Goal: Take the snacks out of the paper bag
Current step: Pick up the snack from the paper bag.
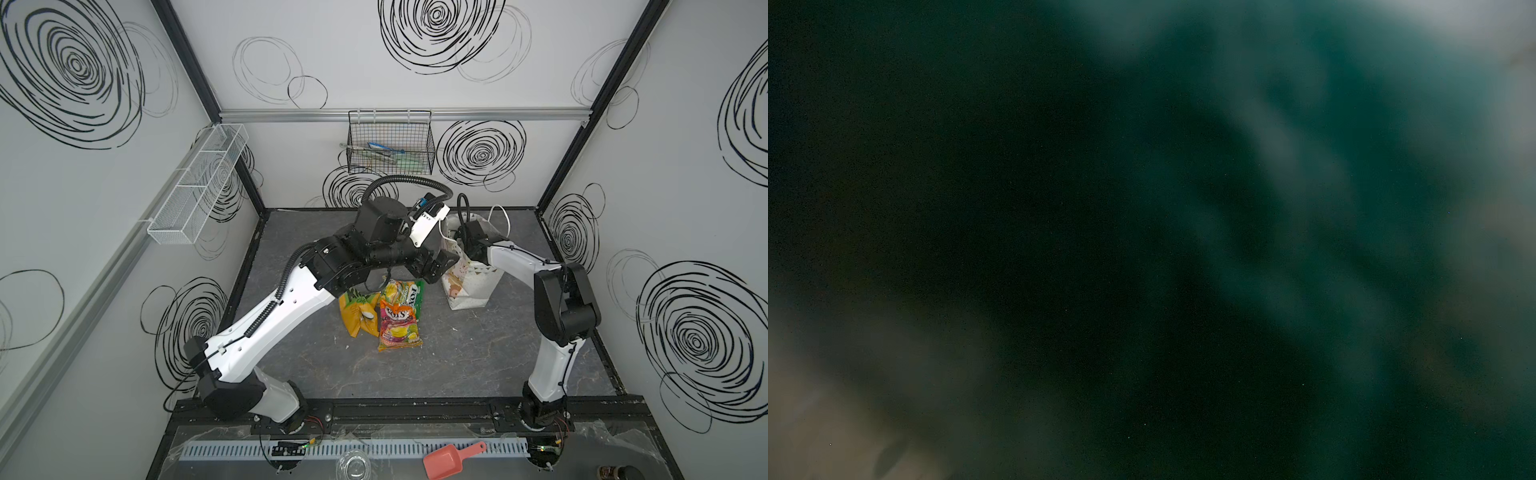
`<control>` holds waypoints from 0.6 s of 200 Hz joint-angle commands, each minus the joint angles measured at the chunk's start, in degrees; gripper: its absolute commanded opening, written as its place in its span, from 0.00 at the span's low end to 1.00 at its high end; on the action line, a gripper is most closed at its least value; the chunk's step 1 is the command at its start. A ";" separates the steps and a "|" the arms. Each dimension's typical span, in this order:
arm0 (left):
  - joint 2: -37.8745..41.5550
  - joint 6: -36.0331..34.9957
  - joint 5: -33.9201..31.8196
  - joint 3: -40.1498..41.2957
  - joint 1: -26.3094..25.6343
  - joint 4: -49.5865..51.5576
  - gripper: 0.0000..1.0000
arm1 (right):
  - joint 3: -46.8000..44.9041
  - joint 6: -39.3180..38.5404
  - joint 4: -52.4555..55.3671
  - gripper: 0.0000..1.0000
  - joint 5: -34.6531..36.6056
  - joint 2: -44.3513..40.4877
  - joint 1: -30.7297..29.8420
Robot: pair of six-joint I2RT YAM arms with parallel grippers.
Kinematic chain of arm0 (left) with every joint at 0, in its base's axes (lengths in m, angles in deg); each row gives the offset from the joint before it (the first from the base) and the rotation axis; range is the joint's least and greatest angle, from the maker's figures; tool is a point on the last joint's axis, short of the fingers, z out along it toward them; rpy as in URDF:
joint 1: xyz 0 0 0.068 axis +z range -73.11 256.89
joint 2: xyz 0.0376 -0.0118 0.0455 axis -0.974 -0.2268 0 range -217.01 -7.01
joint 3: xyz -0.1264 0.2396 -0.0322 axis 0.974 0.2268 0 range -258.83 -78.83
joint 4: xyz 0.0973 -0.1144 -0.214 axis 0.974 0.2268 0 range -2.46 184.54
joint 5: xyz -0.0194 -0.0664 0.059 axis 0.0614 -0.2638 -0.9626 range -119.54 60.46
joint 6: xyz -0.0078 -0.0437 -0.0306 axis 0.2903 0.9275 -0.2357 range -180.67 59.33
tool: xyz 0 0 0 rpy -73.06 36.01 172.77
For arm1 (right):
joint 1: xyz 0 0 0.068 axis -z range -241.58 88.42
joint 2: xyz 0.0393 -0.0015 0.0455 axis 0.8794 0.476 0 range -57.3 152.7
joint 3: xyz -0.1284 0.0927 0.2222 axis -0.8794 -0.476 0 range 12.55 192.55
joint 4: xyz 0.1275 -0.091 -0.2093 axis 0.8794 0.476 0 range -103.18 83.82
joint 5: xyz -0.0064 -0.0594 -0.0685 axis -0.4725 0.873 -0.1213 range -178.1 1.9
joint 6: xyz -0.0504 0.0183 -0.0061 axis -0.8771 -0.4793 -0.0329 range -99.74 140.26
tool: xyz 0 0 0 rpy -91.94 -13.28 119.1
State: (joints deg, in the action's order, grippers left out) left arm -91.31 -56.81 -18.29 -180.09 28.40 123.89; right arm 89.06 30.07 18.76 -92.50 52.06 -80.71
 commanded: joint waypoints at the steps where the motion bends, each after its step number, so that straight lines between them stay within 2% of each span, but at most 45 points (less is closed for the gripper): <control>1: 1.24 -0.83 -0.52 0.49 -0.21 -2.04 0.96 | -4.15 1.22 6.14 0.65 -0.04 4.54 0.36; 33: 1.15 -0.72 -0.44 0.62 -0.22 -2.26 0.96 | -4.12 1.33 6.22 0.44 -0.14 3.79 0.46; 45: 1.15 -0.69 -0.52 0.70 -0.30 -2.26 0.96 | -3.54 1.33 6.37 0.28 -0.63 2.61 0.56; 59: 1.23 -0.69 -0.54 1.01 -0.29 -2.34 0.96 | -2.83 1.41 6.33 0.18 -0.86 1.04 0.55; 120: 1.78 -0.52 -0.82 1.84 -0.30 -2.73 0.96 | 1.19 2.48 7.59 0.07 -0.85 -6.57 0.41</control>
State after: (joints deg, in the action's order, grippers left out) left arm -91.20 -56.81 -18.56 -178.69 28.40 123.52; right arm 88.52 31.18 20.01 -92.20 49.44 -80.10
